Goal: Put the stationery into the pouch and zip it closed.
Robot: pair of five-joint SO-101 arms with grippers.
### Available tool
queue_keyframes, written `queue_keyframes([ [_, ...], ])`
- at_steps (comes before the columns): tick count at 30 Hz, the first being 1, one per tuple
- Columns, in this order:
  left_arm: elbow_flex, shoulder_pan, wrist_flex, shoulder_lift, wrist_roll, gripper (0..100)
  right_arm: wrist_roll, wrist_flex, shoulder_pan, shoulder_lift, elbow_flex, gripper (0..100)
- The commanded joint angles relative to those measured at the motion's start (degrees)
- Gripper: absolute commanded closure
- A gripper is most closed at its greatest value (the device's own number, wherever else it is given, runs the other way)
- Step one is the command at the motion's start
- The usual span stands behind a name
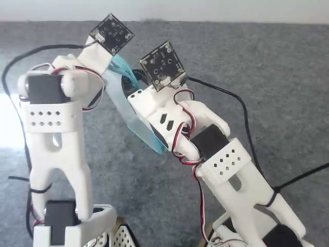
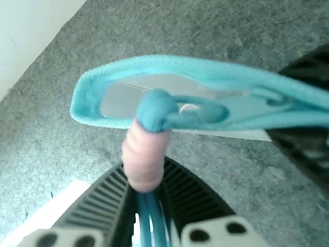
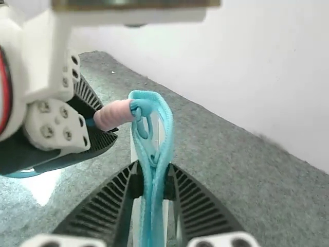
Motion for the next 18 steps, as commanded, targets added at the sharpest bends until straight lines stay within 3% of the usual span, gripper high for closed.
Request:
queue_keyframes([
  [1, -0.22, -0.35, -2.11, -1.93, 0.00, 99, 1.14, 0.66, -0.31, -0.04, 0.09, 99.1],
  [9, -0.57, -9.49, -14.51, 0.70, 3.34, 99, 2.29, 2.77, -0.48, 0.04, 0.09, 99.2],
  [18, -0.57, -10.55, -17.67, 10.02, 2.20, 99, 2.55, 3.91, -0.40, 0.04, 0.88, 99.3],
])
